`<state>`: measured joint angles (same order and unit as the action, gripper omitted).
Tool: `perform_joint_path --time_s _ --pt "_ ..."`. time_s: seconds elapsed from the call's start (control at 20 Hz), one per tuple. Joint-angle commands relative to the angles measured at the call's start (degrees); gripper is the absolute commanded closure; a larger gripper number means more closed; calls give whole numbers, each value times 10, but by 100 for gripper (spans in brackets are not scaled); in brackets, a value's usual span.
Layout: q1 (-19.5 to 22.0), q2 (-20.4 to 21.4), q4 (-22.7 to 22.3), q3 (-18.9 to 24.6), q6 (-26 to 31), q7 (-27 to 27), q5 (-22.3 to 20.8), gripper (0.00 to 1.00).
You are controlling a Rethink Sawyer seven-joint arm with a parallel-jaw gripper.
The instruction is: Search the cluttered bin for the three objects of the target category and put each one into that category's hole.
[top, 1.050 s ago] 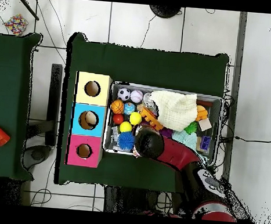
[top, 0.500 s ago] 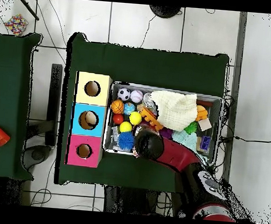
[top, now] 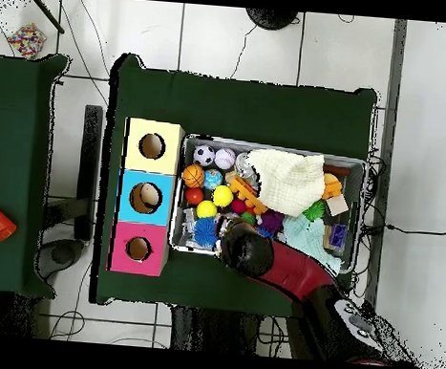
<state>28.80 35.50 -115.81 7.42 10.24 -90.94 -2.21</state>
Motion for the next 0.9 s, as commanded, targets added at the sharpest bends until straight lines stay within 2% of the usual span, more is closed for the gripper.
perform_joint_path --time_s 0.05,0.45,0.9 --pt "36 31 -79 101 42 -86 22 100" --pt "68 49 -116 158 32 -96 33 100" --pt "90 79 -155 220 32 -117 66 100"
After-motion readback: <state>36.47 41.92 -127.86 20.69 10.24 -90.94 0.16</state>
